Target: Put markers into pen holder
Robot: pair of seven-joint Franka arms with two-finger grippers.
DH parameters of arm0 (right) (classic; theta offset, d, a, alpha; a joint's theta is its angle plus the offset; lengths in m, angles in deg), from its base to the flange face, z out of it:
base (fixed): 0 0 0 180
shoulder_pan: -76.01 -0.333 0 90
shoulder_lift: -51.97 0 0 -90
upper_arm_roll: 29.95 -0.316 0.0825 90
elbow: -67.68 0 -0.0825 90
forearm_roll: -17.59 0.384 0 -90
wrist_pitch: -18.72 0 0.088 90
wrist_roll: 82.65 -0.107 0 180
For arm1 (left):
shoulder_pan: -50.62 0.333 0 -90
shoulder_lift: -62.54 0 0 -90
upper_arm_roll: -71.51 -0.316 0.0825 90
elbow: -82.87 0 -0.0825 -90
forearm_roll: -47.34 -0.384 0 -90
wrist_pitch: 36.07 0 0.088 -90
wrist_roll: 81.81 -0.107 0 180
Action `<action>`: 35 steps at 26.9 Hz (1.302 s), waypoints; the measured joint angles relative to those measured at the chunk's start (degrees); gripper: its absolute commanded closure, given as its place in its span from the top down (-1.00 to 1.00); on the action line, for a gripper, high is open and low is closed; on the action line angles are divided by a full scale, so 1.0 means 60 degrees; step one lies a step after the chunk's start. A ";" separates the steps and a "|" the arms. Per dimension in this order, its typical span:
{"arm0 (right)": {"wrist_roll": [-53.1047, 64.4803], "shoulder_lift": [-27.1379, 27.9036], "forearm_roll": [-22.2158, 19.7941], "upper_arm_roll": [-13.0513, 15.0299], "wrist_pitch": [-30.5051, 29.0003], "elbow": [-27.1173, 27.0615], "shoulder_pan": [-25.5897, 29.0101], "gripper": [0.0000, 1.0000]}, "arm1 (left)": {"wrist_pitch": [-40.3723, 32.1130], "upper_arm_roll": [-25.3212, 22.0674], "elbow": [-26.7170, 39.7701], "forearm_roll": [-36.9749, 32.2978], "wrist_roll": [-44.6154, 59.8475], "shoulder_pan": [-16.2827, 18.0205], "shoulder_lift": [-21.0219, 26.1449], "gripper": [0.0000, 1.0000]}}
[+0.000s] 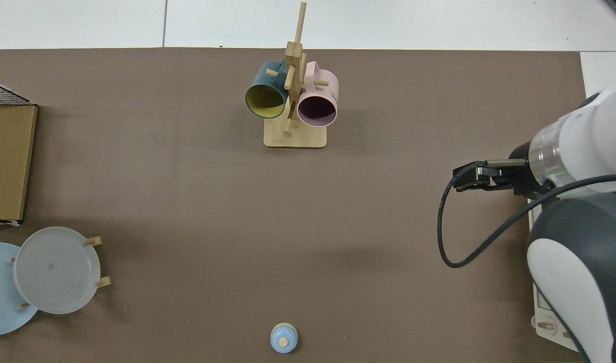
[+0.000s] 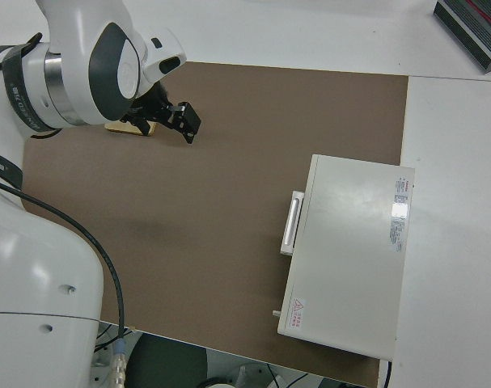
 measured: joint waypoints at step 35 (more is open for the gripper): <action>0.0000 0.0000 0.0000 -0.0001 0.0000 0.0000 0.0002 1.00 | 0.1294 0.0015 0.1247 0.1938 0.1069 0.0845 0.0352 -1.00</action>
